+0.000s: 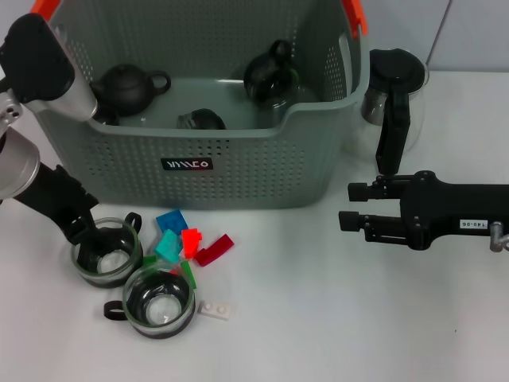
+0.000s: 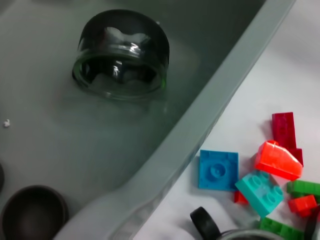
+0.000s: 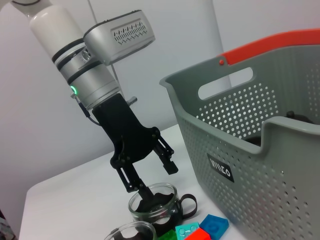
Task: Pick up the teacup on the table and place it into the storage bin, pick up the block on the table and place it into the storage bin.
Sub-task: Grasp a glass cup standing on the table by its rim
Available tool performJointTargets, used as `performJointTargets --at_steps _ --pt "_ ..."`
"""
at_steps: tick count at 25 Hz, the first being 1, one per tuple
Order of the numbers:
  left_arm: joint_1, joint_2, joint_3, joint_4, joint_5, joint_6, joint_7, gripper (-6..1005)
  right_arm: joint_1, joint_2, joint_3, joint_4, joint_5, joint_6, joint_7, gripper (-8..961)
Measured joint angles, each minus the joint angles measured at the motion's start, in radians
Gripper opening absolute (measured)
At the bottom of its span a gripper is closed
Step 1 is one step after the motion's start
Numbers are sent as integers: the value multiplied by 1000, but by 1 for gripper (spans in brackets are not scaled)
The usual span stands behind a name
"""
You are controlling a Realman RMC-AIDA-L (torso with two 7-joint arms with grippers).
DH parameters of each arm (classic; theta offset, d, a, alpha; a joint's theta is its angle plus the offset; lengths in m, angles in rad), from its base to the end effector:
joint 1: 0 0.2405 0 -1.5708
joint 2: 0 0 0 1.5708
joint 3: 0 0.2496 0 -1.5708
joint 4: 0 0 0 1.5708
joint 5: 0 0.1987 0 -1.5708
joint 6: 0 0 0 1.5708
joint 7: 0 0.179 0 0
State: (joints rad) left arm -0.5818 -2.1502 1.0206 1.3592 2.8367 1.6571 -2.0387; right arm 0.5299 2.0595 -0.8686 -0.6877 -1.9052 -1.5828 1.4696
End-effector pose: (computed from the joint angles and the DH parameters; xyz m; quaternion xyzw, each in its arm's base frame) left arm -0.2485 0.3433 0.0163 -0.9285 -0.2367 0.2234 0.1787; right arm 0.2169 0.3239 -0.0342 -0.9469 0.2073 0.2354 0.0710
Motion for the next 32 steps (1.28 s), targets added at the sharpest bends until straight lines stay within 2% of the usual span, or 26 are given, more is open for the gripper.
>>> performJointTargets --at_steps 20,32 --pt "2 10 56 -13 21 -22 5 810 -2 1 0 1 0 2 0 583" --pt "1 12 56 -78 21 -74 7 809 -2 0 -2 1 0 2 0 583"
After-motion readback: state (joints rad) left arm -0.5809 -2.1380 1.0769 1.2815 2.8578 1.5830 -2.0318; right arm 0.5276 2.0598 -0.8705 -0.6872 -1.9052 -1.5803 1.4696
